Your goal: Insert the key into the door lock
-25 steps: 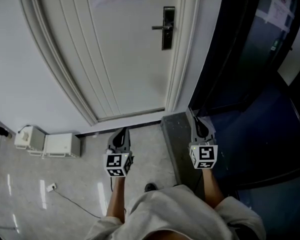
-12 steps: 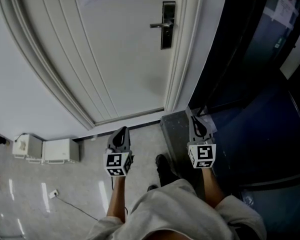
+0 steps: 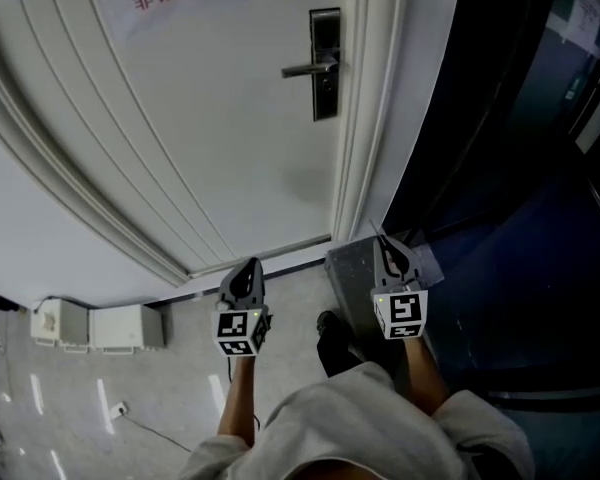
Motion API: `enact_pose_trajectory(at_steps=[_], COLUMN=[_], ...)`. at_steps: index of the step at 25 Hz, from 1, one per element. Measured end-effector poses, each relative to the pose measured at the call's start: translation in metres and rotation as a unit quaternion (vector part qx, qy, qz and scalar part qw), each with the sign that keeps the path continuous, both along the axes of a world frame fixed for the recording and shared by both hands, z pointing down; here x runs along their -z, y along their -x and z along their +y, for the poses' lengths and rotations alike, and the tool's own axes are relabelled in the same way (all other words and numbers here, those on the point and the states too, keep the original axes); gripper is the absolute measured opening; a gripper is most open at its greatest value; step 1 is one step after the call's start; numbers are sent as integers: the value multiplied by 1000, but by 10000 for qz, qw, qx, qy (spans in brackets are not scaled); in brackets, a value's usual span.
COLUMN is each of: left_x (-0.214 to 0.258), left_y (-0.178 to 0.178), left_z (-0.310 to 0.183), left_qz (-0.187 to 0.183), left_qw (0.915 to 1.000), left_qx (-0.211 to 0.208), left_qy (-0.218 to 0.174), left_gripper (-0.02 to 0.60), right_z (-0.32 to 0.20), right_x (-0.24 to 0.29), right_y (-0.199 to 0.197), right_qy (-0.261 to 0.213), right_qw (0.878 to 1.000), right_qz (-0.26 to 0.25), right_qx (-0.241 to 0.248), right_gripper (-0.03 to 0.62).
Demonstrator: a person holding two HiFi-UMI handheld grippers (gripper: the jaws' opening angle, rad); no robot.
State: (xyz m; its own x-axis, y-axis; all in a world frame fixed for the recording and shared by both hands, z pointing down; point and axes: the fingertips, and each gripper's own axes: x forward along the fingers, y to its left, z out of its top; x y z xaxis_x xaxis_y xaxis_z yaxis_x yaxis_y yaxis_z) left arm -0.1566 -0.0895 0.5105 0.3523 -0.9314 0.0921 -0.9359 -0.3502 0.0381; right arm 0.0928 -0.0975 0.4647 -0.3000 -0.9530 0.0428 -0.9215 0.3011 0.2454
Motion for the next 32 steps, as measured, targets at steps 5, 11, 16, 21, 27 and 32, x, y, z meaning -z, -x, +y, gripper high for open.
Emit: enact_pose_trajectory(at_steps=[5, 11, 16, 21, 27, 32], left_x=[16, 44, 44, 41, 38, 32], left_y=[-20, -34, -45, -58, -47, -35], left_z=[-80, -175, -238, -276, -295, -298], left_qz=[-143, -136, -206, -209, -194, -165], left_qw=[9999, 9997, 9995, 9995, 9990, 9990], left_qx=[18, 173, 248, 248, 389, 385], left_qy=[-5, -74, -43, 19, 97, 156], left_gripper=[18, 18, 18, 18, 18, 18], right_z=[-83, -185, -250, -290, -317, -328], right_x=[11, 33, 37, 31, 26, 16], right_y=[-11, -19, -21, -20, -11, 1], right_qy=[-60, -135, -129, -27, 64, 175], right_qw=[9999, 9991, 9983, 9975, 9965, 9965], right_qz=[-66, -139, -112, -77, -76, -12], right_qx=[145, 385, 556, 705, 827, 819], right_gripper=[29, 29, 29, 29, 29, 29])
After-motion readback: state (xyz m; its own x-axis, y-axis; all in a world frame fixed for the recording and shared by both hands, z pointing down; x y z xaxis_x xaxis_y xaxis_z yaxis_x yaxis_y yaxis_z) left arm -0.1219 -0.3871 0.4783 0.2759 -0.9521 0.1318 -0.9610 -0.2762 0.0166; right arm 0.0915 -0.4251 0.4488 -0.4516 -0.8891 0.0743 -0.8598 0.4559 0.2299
